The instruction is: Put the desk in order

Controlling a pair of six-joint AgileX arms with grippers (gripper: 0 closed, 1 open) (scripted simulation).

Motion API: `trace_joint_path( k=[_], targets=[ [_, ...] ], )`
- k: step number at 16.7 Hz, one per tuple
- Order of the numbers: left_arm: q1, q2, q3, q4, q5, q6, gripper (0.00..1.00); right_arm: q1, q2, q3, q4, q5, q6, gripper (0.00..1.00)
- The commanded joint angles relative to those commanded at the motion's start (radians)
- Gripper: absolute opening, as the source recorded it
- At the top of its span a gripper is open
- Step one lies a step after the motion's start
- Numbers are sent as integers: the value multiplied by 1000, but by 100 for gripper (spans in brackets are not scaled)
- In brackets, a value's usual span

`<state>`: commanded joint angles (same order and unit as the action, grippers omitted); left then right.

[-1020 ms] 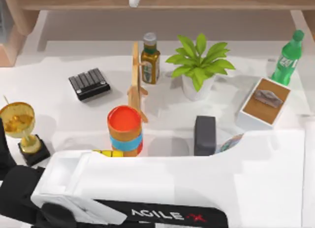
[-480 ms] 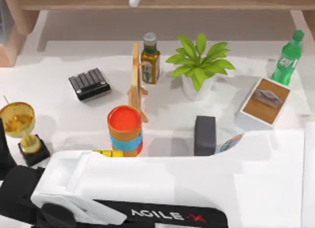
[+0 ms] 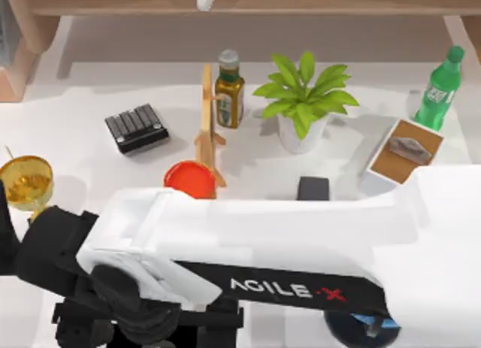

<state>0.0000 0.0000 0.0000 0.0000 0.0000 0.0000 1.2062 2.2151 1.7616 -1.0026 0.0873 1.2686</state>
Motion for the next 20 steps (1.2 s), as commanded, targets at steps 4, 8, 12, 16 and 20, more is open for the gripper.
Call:
trace_joint_path(
  k=[4, 8, 12, 16, 20],
  targets=[
    [0, 0, 0, 0, 0, 0, 100, -178, -143, -104, 169, -39, 3, 100],
    [0, 0, 0, 0, 0, 0, 100, -438, -311, -255, 437, -105, 12, 100],
    [0, 0, 0, 0, 0, 0, 100, -750, -456, -436, 788, -195, 29, 100],
    [0, 0, 0, 0, 0, 0, 100, -1091, -554, -639, 1186, -303, 59, 100],
    [0, 0, 0, 0, 0, 0, 100, -1431, -598, -847, 1593, -419, 103, 100]
  ],
)
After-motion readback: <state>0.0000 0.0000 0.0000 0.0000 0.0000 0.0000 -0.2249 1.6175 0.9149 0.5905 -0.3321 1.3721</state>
